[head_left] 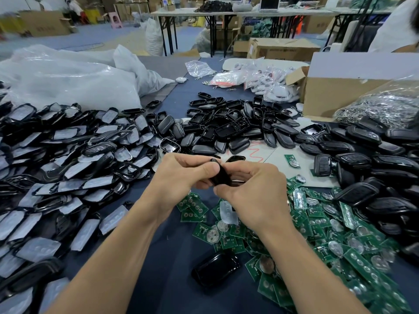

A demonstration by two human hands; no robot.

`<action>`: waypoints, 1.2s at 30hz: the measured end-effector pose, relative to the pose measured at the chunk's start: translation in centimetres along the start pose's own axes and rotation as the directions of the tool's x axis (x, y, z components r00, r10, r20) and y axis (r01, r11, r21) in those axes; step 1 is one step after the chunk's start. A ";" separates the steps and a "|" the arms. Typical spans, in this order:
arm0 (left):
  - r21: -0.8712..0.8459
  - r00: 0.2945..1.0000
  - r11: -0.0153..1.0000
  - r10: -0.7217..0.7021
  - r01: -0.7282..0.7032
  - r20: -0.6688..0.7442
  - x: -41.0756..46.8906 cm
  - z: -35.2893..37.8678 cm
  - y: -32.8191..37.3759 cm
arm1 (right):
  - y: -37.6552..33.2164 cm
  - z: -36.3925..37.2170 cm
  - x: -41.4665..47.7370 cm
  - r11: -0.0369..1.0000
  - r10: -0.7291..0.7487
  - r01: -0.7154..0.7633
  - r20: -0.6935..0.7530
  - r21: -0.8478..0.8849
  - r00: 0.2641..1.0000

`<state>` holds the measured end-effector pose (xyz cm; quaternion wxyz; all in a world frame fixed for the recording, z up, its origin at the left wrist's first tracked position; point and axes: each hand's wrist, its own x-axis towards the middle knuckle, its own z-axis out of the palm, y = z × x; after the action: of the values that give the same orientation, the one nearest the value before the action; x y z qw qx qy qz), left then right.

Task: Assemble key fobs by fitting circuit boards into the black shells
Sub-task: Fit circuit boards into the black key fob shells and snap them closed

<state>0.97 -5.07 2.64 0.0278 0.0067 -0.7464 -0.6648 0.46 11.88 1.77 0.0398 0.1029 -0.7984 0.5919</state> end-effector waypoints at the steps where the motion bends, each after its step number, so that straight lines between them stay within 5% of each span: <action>1: 0.005 1.000 1.000 0.001 -0.001 -0.021 -0.1 0.1 0.1 | 0.1 0.2 0.0 1.000 -0.004 0.004 -0.015 -0.020 1.000; 12: 0.255 0.962 0.965 0.129 -0.066 -0.240 -0.9 2.0 0.2 | 0.1 1.1 -0.5 0.924 -0.217 0.194 -0.034 -0.329 0.976; 16: 0.186 0.954 0.983 0.061 -0.005 -0.295 -0.5 2.1 -0.3 | 0.2 1.2 -0.4 0.890 -0.274 0.241 -0.031 -0.386 0.961; 25: 0.076 0.961 0.988 0.147 -0.133 -0.233 -0.2 1.6 -0.3 | 0.2 -0.4 1.0 0.992 0.034 -0.035 0.009 0.123 0.999; 32: 0.016 0.974 0.991 0.132 -0.131 -0.185 -0.2 1.5 -0.3 | 0.1 -0.4 0.9 0.978 0.012 -0.005 -0.031 0.208 0.999; 36: 0.230 0.945 0.937 0.300 -0.264 -0.135 -0.4 1.0 -0.4 | 0.3 -0.7 0.9 0.998 -0.066 0.065 0.046 0.007 0.997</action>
<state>1.32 -4.06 2.11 0.1849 -0.0419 -0.8003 -0.5688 -0.48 12.52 1.89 0.0405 0.1426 -0.7936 0.5901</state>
